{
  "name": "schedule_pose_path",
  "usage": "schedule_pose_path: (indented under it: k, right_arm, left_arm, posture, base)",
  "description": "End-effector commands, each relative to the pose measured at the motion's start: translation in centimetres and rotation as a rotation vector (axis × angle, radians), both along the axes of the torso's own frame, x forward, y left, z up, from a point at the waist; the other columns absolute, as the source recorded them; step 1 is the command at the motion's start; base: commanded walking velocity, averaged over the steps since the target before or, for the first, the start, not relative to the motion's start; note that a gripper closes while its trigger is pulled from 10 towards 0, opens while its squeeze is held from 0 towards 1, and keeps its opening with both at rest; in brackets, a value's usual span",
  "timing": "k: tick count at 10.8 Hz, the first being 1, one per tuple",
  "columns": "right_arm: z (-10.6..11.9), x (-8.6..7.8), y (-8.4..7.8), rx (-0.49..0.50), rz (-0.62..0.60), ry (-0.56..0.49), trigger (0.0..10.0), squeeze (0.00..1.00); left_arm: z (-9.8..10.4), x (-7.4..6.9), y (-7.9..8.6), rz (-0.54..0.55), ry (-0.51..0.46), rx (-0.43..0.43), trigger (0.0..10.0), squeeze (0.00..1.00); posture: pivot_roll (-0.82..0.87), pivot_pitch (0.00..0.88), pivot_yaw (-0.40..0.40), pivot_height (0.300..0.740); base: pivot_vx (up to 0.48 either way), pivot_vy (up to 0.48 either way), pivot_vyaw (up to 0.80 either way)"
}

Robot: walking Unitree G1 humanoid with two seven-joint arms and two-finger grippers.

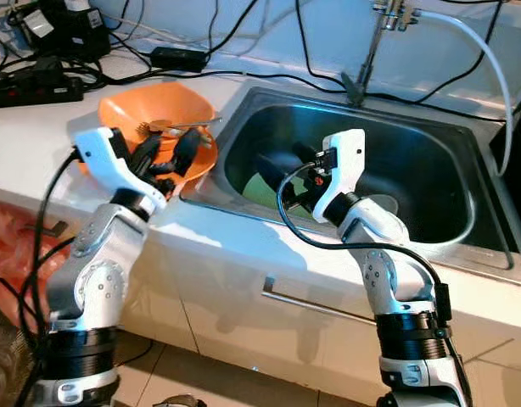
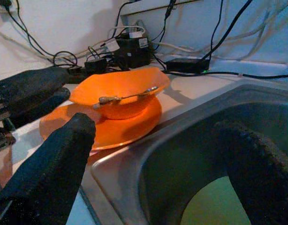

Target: Kitchen organization

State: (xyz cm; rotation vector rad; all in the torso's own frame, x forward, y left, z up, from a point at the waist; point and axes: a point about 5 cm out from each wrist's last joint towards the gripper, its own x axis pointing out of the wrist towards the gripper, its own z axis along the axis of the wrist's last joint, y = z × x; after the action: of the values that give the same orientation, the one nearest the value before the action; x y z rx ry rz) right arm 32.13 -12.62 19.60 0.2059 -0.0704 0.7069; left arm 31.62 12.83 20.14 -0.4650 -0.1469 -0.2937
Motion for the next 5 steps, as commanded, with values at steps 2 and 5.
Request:
schedule_pose_path:
  k: [2, 5]
  right_arm:
    - [0.29, -0.21, -0.27, -0.004, 0.004, -0.004, 10.0, 0.00]
    - [0.31, -0.16, -0.26, -0.006, 0.007, -0.005, 10.0, 0.00]
  left_arm:
    - [-0.05, 0.35, -0.83, -0.047, 0.041, -0.100, 10.0, 0.00]
    - [-0.80, 0.51, -1.59, -0.104, 0.136, -0.296, 10.0, 0.00]
  posture:
    - [0.11, 0.044, -0.047, 0.740]
    - [0.10, 0.042, -0.046, 0.740]
  base:
    - [0.000, 0.000, 0.00]
    - [0.000, 0.000, 0.00]
